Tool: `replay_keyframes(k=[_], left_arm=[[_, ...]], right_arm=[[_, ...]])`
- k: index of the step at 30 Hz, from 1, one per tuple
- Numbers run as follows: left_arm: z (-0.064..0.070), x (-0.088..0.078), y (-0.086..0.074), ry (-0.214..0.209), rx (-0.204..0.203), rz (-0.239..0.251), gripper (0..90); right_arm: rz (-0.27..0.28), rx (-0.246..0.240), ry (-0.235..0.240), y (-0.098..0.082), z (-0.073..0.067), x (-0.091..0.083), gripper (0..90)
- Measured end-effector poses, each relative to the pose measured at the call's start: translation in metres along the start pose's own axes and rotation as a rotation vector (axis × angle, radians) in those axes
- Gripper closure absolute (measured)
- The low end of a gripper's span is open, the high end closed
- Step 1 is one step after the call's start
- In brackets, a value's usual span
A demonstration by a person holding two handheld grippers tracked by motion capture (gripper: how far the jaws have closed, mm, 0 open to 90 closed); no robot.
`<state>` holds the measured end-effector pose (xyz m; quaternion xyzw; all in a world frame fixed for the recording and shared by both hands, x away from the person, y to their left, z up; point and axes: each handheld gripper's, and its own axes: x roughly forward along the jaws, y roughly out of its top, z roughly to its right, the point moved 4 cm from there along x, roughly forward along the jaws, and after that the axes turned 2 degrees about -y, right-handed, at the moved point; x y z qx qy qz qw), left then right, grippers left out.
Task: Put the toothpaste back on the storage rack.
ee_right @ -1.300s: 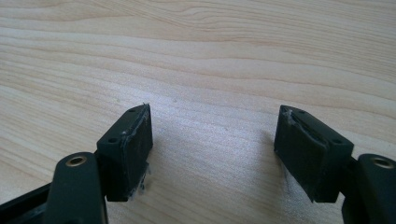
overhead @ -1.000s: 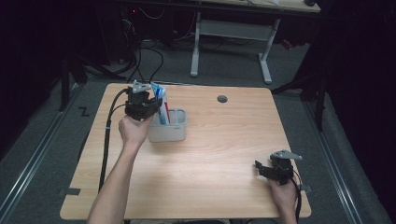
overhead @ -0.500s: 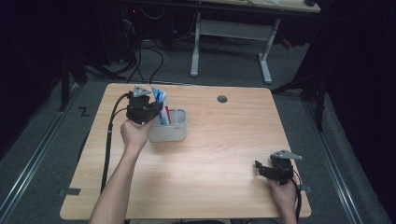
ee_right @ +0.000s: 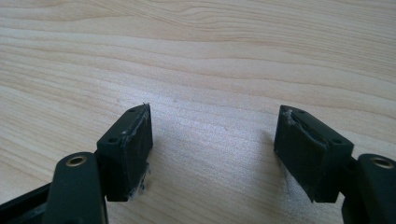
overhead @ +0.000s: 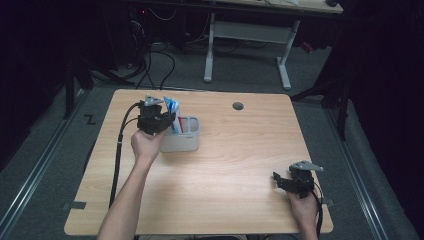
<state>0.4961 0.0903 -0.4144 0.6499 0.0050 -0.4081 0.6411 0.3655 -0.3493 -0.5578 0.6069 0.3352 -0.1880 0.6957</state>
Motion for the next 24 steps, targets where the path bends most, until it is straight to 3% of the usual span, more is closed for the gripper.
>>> replay_keyframes(k=[19, 24], left_arm=[[0.0, 0.015, -0.009, 0.016, 0.007, -0.055, 79.1], [-0.004, 0.014, -0.011, 0.008, -0.021, -0.039, 78.7]], right_arm=[[0.002, 0.001, 0.002, 0.0, 0.0, 0.0, 27.9], [0.001, 0.0, 0.003, 0.0, 0.0, 0.0, 27.9]])
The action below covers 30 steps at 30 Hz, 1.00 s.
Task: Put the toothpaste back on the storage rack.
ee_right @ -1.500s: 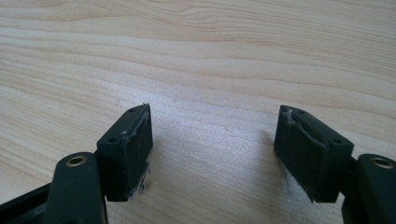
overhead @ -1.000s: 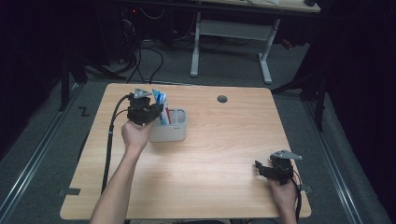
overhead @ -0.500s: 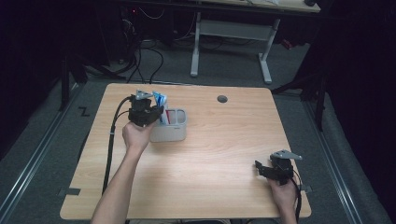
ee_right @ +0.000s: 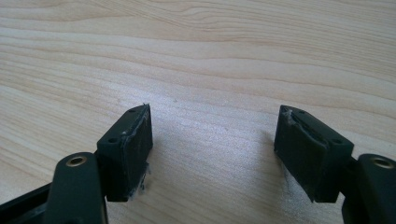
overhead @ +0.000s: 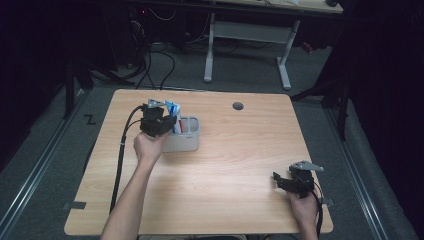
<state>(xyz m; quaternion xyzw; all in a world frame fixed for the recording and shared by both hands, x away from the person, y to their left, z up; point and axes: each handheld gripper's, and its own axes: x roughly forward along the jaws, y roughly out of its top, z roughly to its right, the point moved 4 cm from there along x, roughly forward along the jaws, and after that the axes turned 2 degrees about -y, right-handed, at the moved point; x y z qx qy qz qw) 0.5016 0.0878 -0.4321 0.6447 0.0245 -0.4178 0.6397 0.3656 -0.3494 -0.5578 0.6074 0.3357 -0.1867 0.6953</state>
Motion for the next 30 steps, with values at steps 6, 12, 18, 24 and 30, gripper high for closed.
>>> replay_keyframes(k=[6, 12, 18, 24, 30], left_arm=[[-0.005, -0.002, 0.0, 0.011, -0.015, -0.008, 77.4], [-0.007, -0.002, 0.0, 0.031, -0.005, -0.001, 76.1], [-0.01, -0.004, -0.001, 0.065, 0.014, -0.011, 69.4], [-0.011, -0.01, -0.002, 0.084, 0.039, -0.005, 62.2], [-0.012, -0.018, 0.0, 0.097, 0.057, 0.015, 51.2]], right_arm=[[-0.001, 0.0, 0.0, 0.0, 0.0, 0.0, 27.9], [-0.001, -0.002, 0.0, 0.0, 0.0, 0.0, 27.9], [0.0, -0.004, 0.0, 0.0, 0.0, 0.0, 27.9], [0.0, -0.004, 0.0, 0.0, 0.0, 0.0, 27.9], [0.0, -0.005, 0.0, 0.0, 0.0, 0.0, 28.0]])
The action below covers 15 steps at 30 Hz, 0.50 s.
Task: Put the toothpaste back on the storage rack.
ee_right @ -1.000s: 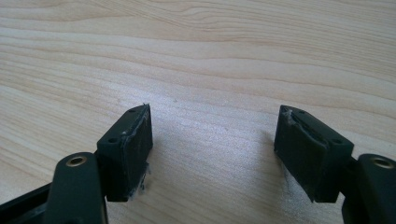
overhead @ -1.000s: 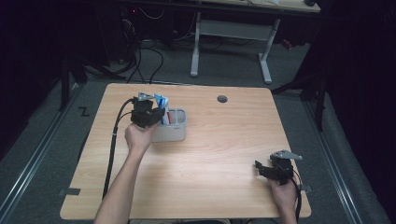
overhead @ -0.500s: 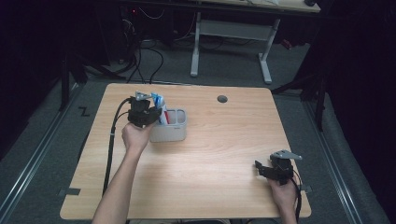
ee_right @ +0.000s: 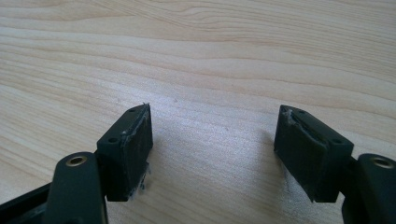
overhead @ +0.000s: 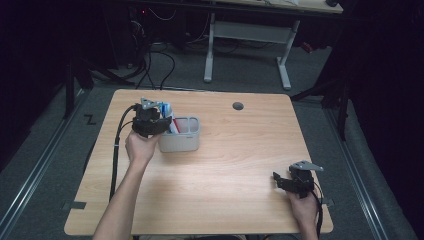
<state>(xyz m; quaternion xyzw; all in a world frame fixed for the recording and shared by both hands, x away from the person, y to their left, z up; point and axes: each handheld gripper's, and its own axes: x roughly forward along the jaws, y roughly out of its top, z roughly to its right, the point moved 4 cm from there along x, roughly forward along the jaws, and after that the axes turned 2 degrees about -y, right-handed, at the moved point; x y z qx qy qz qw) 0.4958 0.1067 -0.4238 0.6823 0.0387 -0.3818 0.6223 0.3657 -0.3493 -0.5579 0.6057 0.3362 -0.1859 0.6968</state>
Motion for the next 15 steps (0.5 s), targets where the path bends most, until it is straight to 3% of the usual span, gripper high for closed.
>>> replay_keyframes(k=[6, 15], left_arm=[[-0.001, -0.009, 0.002, 0.008, 0.005, 0.021, 42.0], [-0.002, -0.02, 0.004, 0.018, 0.018, 0.03, 38.1]], right_arm=[[0.0, 0.004, -0.001, 0.0, 0.0, 0.0, 28.2], [-0.001, 0.004, -0.002, 0.0, 0.0, 0.0, 28.2]])
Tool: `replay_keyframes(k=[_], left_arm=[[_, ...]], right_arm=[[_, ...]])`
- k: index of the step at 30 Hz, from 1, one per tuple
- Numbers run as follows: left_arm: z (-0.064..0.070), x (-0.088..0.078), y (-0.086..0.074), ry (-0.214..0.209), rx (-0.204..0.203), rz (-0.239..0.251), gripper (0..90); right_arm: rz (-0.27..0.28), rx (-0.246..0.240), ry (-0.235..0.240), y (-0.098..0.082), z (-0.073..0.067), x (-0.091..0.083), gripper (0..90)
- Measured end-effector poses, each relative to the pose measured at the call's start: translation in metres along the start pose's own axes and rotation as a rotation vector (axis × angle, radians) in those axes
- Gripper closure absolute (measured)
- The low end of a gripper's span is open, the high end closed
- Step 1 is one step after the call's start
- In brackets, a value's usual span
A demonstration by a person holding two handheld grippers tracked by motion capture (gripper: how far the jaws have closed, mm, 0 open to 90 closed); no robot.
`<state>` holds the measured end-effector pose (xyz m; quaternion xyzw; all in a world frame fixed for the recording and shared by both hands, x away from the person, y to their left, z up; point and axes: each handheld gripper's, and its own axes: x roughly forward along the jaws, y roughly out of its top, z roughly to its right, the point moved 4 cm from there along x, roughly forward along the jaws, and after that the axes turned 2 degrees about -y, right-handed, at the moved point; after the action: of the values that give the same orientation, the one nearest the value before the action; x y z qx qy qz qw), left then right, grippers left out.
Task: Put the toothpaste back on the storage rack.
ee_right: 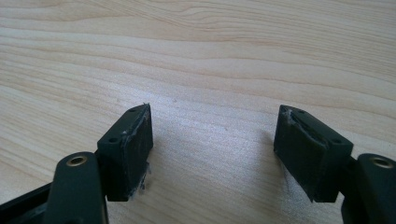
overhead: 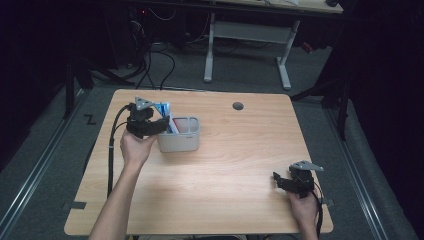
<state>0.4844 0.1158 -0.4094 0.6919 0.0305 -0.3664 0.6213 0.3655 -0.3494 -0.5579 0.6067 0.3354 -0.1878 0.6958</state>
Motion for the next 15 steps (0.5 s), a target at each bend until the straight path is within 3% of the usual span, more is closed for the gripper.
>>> replay_keyframes(k=[15], left_arm=[[-0.006, -0.026, -0.001, 0.01, 0.009, 0.039, 36.6]], right_arm=[[0.002, -0.004, 0.0, 0.0, 0.0, 0.0, 28.2]])
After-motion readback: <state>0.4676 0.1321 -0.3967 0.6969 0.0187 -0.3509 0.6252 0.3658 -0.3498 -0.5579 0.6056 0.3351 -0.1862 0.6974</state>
